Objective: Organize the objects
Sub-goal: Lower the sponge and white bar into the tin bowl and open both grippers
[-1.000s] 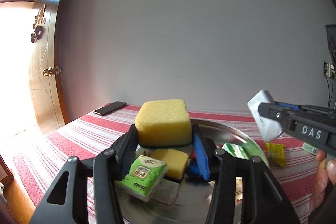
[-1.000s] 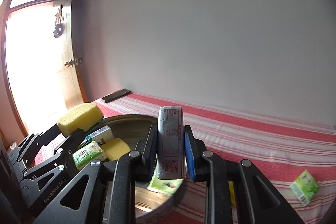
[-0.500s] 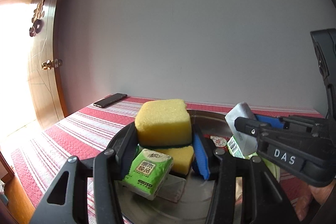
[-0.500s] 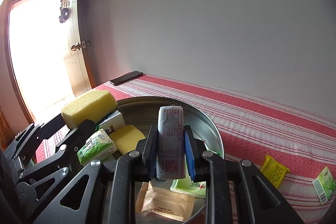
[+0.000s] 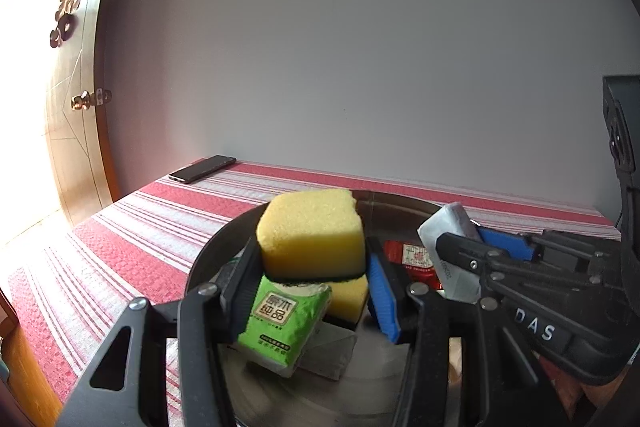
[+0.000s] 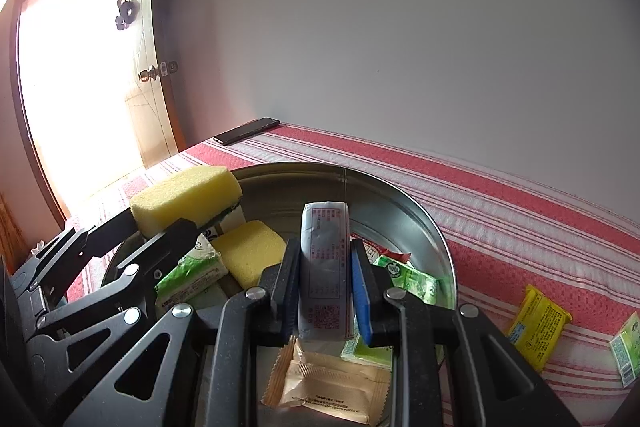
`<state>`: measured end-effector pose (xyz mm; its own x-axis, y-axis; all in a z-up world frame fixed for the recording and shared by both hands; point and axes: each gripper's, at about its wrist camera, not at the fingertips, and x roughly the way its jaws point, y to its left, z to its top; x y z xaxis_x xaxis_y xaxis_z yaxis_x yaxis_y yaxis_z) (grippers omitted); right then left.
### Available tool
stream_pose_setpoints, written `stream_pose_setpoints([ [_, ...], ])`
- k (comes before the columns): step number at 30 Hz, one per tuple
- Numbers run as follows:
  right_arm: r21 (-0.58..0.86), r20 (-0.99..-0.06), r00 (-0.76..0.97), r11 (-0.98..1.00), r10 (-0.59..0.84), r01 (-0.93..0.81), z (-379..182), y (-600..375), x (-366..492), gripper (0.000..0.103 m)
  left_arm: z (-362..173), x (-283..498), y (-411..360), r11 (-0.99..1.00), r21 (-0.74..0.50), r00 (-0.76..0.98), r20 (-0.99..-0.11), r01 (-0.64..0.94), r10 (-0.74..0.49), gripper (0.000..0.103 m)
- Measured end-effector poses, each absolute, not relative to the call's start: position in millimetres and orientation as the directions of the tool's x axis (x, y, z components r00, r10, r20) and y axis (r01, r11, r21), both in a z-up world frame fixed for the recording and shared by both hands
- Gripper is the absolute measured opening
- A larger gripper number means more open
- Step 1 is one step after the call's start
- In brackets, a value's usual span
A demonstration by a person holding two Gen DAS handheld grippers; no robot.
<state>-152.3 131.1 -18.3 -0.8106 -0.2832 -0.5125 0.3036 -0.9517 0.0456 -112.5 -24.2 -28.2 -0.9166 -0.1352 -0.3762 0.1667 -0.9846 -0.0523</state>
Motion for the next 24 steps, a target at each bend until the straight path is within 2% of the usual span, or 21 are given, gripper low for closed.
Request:
stream_pose_setpoints([
  [12,0.045,-0.498,-0.819,-0.951,-0.286,0.305,-16,130,-150,0.026,-30,-116,-28,-0.984,-0.073,-0.908,-0.403,0.16,-0.118,0.052],
  [14,0.049,-0.497,-0.819,-0.952,-0.286,0.303,-16,132,-149,0.026,-29,-113,-26,-0.984,-0.064,-0.912,-0.39,0.167,-0.13,0.061],
  [16,0.05,-0.492,-0.824,-0.954,-0.282,0.297,-16,136,-146,0.026,-27,-109,-23,-0.983,-0.048,-0.918,-0.368,0.177,-0.147,0.078],
  [17,0.05,-0.489,-0.826,-0.955,-0.28,0.293,-16,138,-145,0.027,-26,-106,-21,-0.982,-0.04,-0.922,-0.354,0.184,-0.158,0.083],
  [19,0.054,-0.486,-0.832,-0.959,-0.267,0.277,-18,148,-140,0.032,-24,-103,-19,-0.981,-0.026,-0.927,-0.333,0.194,-0.175,0.098],
  [21,0.061,-0.484,-0.836,-0.963,-0.259,0.262,-18,155,-136,0.04,-23,-99,-17,-0.98,-0.016,-0.93,-0.319,0.2,-0.184,0.103],
  [24,0.072,-0.481,-0.843,-0.969,-0.241,0.236,-18,171,-130,0.049,-22,-99,-16,-0.979,-0.005,-0.927,-0.32,0.206,-0.193,0.103],
])
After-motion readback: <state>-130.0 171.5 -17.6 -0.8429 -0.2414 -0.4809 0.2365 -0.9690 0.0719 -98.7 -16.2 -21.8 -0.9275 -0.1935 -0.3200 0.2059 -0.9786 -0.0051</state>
